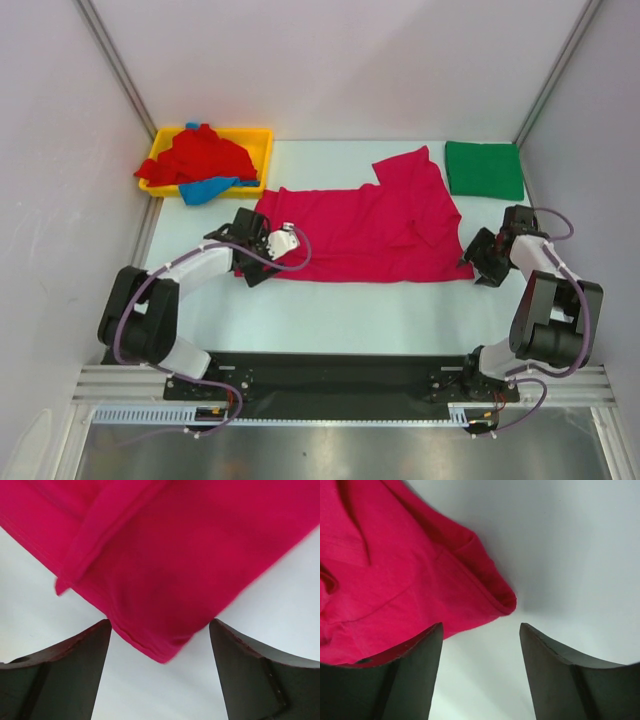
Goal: Fold and stack the t-shirts
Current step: Fold the tshirt
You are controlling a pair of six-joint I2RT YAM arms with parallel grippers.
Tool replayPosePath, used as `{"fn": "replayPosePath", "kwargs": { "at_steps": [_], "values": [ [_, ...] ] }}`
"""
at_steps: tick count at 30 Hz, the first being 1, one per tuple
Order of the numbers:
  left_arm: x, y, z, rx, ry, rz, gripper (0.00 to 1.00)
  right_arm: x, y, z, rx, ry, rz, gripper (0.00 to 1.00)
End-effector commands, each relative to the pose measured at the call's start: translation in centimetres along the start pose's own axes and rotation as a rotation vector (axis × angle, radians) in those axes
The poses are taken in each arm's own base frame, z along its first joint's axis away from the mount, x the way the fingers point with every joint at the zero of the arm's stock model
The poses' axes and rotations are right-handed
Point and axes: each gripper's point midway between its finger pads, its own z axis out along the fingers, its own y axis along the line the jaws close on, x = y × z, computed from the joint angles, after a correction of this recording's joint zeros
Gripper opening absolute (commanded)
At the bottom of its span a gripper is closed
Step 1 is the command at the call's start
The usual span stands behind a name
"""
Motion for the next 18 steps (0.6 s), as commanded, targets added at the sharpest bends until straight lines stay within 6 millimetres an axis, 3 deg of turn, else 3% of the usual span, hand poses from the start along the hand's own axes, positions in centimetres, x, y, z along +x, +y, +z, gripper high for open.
{"fn": "replayPosePath", "kwargs": {
  "at_steps": [1, 4, 5, 7, 8, 9, 10, 11, 15, 17, 18],
  "values": [
    [-1.8, 3.7, 1.2, -0.141, -0.055, 0.104, 0.85, -1.1, 0.9, 1.2, -0.053, -0.025, 0.042, 0.67],
    [-0.9, 2.1, 2.5, -0.079, -0.024, 0.116, 0.71, -0.9, 0.8, 2.1, -0.054, -0.006, 0.046, 0.62],
    [-0.4, 1.5, 2.7, -0.063, -0.014, 0.121, 0.67, -0.5, 0.6, 2.3, -0.051, 0.004, 0.048, 0.53],
    [0.9, 0.2, 3.4, -0.043, 0.021, 0.14, 0.46, -0.5, 0.4, 2.6, -0.045, 0.003, 0.053, 0.41],
    [1.3, 0.0, 3.4, -0.044, 0.03, 0.139, 0.37, -0.5, 0.4, 2.6, -0.042, 0.0, 0.053, 0.24],
    [1.9, 0.0, 3.3, -0.053, 0.053, 0.128, 0.13, -0.6, 0.2, 2.2, -0.033, -0.006, 0.053, 0.18],
    [2.3, -0.3, 2.9, -0.04, 0.07, 0.123, 0.06, -0.8, -0.3, 1.9, -0.006, -0.018, 0.05, 0.11],
    [2.5, -0.2, 2.5, -0.039, 0.084, 0.113, 0.04, -1.0, -0.8, 1.4, 0.015, -0.028, 0.055, 0.0],
    [3.9, -0.2, -0.9, -0.016, 0.115, 0.054, 0.0, 0.0, -4.1, -2.3, 0.062, -0.037, 0.149, 0.0],
    [5.4, -2.1, -2.2, 0.044, 0.154, 0.06, 0.0, -0.3, -5.4, -4.5, 0.08, -0.093, 0.2, 0.0],
    [5.7, -3.2, -2.9, 0.077, 0.15, 0.048, 0.0, 0.9, -5.8, -4.9, 0.098, -0.072, 0.216, 0.0]
  ]
}}
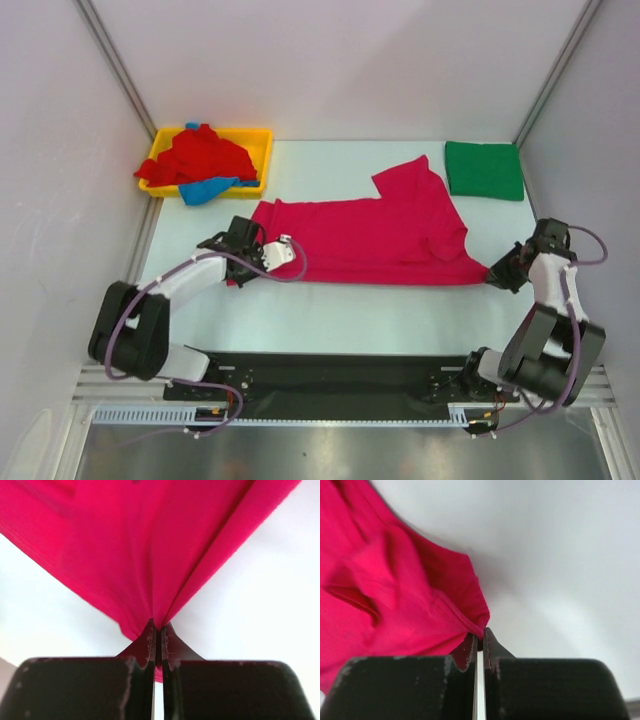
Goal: Fold and stack the t-shirts
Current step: Fold the tshirt
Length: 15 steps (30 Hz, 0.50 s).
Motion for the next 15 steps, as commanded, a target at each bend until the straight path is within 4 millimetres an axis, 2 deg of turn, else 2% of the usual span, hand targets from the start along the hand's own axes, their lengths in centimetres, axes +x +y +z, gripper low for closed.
{"fn": "replayPosePath", "kwargs": {
  "at_steps": [1, 2, 4, 6, 10, 11, 14, 15],
  "values": [
    [4.4, -4.8, -3.4, 0.166, 0.127, -0.039, 0.0, 1.0, -2.7, -3.1, 0.091, -0.036, 0.049, 0.0],
    [4.3, -6.2, -3.7, 0.224, 0.116, -0.046, 0.0, 1.2, -2.4, -3.7, 0.079, -0.056, 0.046, 0.0],
    [5.5, -8.2, -4.3, 0.285, 0.149, -0.05, 0.01, 1.5, -2.1, -4.3, 0.094, -0.057, 0.053, 0.0],
    [6.3, -9.6, -4.5, 0.324, 0.17, -0.046, 0.01, 3.2, -2.1, -4.2, 0.105, 0.014, 0.076, 0.0],
    [7.0, -10.1, -4.9, 0.333, 0.206, -0.047, 0.04, 5.2, -1.9, -4.5, 0.164, 0.082, 0.056, 0.04],
    [6.9, -10.0, -5.1, 0.332, 0.205, -0.047, 0.05, 5.6, -2.1, -4.4, 0.17, 0.091, 0.058, 0.11],
    [7.0, -9.9, -5.4, 0.338, 0.218, -0.029, 0.11, 6.6, -2.5, -4.2, 0.189, 0.107, 0.086, 0.22],
    [7.0, -9.9, -5.5, 0.343, 0.218, -0.017, 0.2, 6.6, -2.6, -4.0, 0.196, 0.112, 0.091, 0.28]
  ]
}}
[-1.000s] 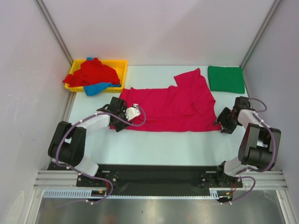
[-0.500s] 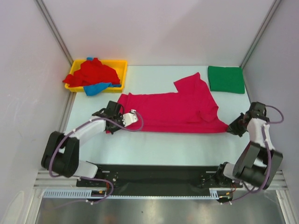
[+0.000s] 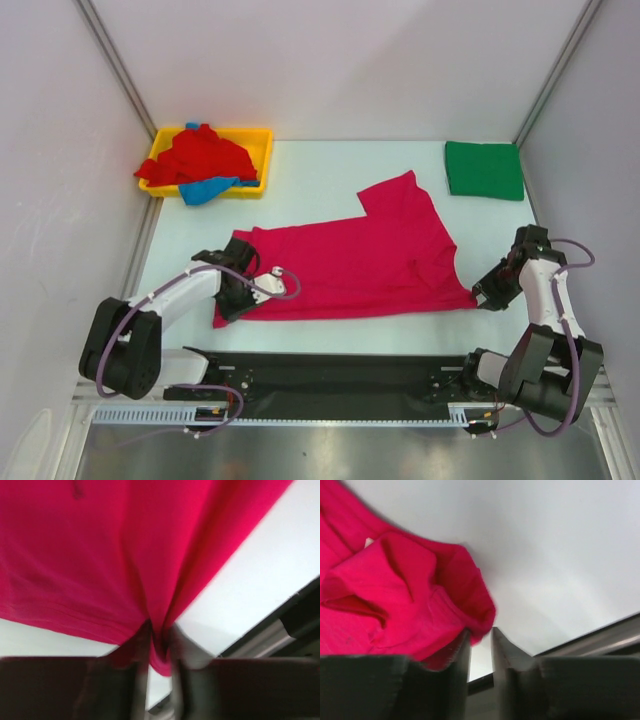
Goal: Fold and stack the t-shirts
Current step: Fold the tshirt
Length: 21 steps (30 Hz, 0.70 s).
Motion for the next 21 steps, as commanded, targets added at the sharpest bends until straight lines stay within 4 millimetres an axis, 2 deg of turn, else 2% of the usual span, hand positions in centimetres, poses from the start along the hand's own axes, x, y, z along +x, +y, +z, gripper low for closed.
{"fn": "replayPosePath", "kwargs": {
  "at_steps": [1, 2, 3, 4, 5, 6, 7, 8, 9, 10, 11, 12, 13, 14, 15, 16, 17, 18, 21],
  "values": [
    [1.1, -1.0, -1.1, 0.041, 0.052, 0.013, 0.29, 0.4, -1.4, 0.3, 0.079, 0.014, 0.052, 0.37],
    [1.0, -1.2, -1.1, 0.057, 0.055, 0.016, 0.42, 0.2, -1.5, 0.2, 0.088, 0.013, 0.054, 0.56],
    [0.7, -1.2, -1.5, 0.066, 0.044, 0.024, 0.63, -0.4, -1.7, -0.2, 0.102, -0.002, 0.063, 0.59],
    [0.7, -1.6, -1.9, 0.09, 0.047, 0.028, 0.71, -1.5, -2.2, -0.7, 0.116, -0.042, 0.089, 0.59],
    [0.0, -0.9, -2.8, 0.073, 0.029, 0.033, 0.74, -2.4, -2.0, -1.3, 0.106, -0.08, 0.085, 0.59],
    [-0.3, -0.4, -3.5, 0.06, 0.022, 0.04, 0.81, -4.2, -0.9, -2.7, 0.066, -0.148, 0.066, 0.57],
    [-0.2, -0.1, -4.4, 0.059, 0.029, 0.034, 0.82, -4.7, 0.7, -3.5, 0.03, -0.182, -0.001, 0.56],
    [-1.3, 1.8, -6.2, 0.008, -0.019, 0.005, 0.82, -4.9, 2.4, -4.0, -0.008, -0.205, -0.084, 0.55],
    [-1.9, 2.8, -7.2, -0.016, -0.049, -0.016, 0.85, -4.9, 4.3, -4.4, -0.037, -0.221, -0.156, 0.55],
    [-2.8, 4.2, -8.1, -0.058, -0.092, -0.045, 0.86, -5.4, 5.3, -4.9, -0.003, -0.266, -0.216, 0.56],
    [-4.5, 6.4, -10.1, -0.128, -0.171, -0.081, 0.86, -3.0, 7.6, -3.8, -0.004, -0.206, -0.343, 0.58],
    [-5.8, 7.4, -10.7, -0.163, -0.224, -0.155, 0.85, -2.1, 8.3, -3.0, -0.001, -0.173, -0.359, 0.57],
    [-8.1, 9.0, -11.8, -0.211, -0.323, -0.171, 0.83, -0.7, 8.8, -2.0, -0.01, -0.119, -0.375, 0.49],
    [-10.9, 8.4, -12.6, -0.164, -0.437, -0.16, 0.82, 0.2, 9.0, -1.1, -0.021, -0.082, -0.378, 0.44],
    [-13.2, 8.3, -13.8, -0.144, -0.53, -0.2, 0.78, 1.0, 10.1, -0.2, -0.077, -0.045, -0.353, 0.41],
    [-15.6, 8.8, -14.5, -0.15, -0.615, -0.191, 0.78, 2.0, 9.6, 0.9, -0.084, -0.005, -0.341, 0.38],
    [-18.4, 7.1, -15.4, -0.1, -0.672, -0.129, 0.78, 2.2, 10.7, 1.3, -0.135, -0.003, -0.335, 0.36],
    [-19.4, 6.6, -15.3, -0.074, -0.678, -0.128, 0.79, 2.9, 11.1, 1.7, -0.159, 0.025, -0.331, 0.34],
    [-21.8, 7.3, -14.6, -0.05, -0.716, -0.184, 0.83, 5.0, 12.8, 2.8, -0.226, 0.113, -0.373, 0.28]
  ]
}}
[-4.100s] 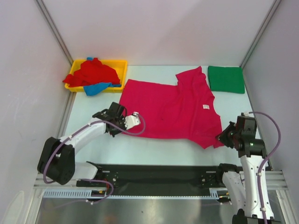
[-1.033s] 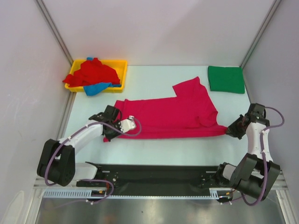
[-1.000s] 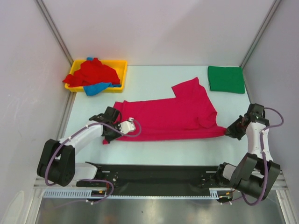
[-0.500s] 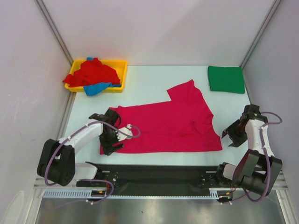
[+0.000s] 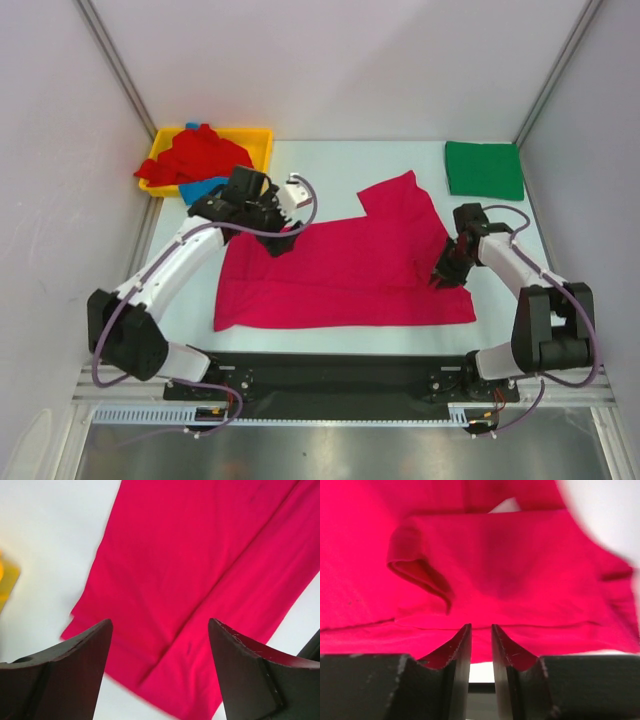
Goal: Fold and stack the t-shirts
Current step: Fold the tshirt
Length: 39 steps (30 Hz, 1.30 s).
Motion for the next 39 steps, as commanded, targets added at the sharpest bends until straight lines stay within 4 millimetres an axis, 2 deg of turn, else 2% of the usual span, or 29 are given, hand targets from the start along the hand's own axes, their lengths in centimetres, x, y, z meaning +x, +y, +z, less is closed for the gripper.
{"fn": "replayPosePath", "kwargs": {
  "at_steps": [1, 3, 6, 10, 17, 19, 21, 22, 28, 29, 32, 33, 36, 38, 39],
  "values": [
    [-3.2, -0.4, 2.2, 0.039, -0.107, -0.123, 0.84, 0.5, 3.9, 0.8, -0.143, 0.04, -0.028, 0.27],
    [-1.1, 1.1, 3.7, -0.05, -0.037, -0.164, 0.85, 1.3, 3.6, 2.1, -0.125, 0.077, -0.028, 0.27],
    [2.0, 2.0, 4.7, -0.122, 0.051, -0.164, 0.86, 1.2, 3.2, 3.5, -0.115, 0.079, -0.009, 0.27],
    [5.0, 1.5, 4.8, -0.122, 0.098, -0.197, 0.86, 1.2, 3.5, 5.4, -0.1, 0.118, -0.006, 0.26],
    [6.0, 2.5, 3.4, -0.174, 0.099, -0.19, 0.87, 0.3, 7.6, 5.6, -0.176, 0.074, -0.062, 0.27],
    [6.3, 3.1, 3.2, -0.193, 0.107, -0.196, 0.87, -0.4, 9.0, 5.2, -0.182, 0.042, -0.089, 0.28],
    [6.5, 3.4, 3.0, -0.202, 0.107, -0.2, 0.87, -1.0, 9.3, 5.5, -0.153, 0.015, -0.091, 0.29],
    [6.5, 3.7, 2.8, -0.21, 0.103, -0.198, 0.87, -1.7, 10.1, 5.3, -0.163, -0.008, -0.102, 0.3],
    [6.6, 4.8, 2.3, -0.246, 0.102, -0.188, 0.87, -3.5, 12.1, 7.7, -0.164, -0.014, -0.123, 0.29],
    [6.6, 4.9, 2.3, -0.248, 0.101, -0.186, 0.87, -4.6, 13.5, 7.1, -0.183, -0.047, -0.141, 0.3],
    [6.5, 5.1, 2.0, -0.258, 0.098, -0.188, 0.88, -5.4, 15.2, 6.5, -0.167, -0.063, -0.21, 0.33],
    [6.5, 5.2, 1.9, -0.259, 0.096, -0.19, 0.88, -5.6, 16.2, 5.8, -0.167, -0.067, -0.235, 0.4],
    [6.7, 5.2, 1.9, -0.257, 0.097, -0.195, 0.88, -5.7, 16.0, 4.9, -0.145, -0.074, -0.276, 0.57],
    [6.9, 5.2, 1.8, -0.258, 0.101, -0.196, 0.88, -5.6, 14.7, 3.6, -0.132, -0.073, -0.278, 0.61],
    [6.9, 5.2, 1.7, -0.259, 0.099, -0.196, 0.88, -4.9, 13.2, 3.7, -0.109, -0.052, -0.267, 0.62]
  ]
}}
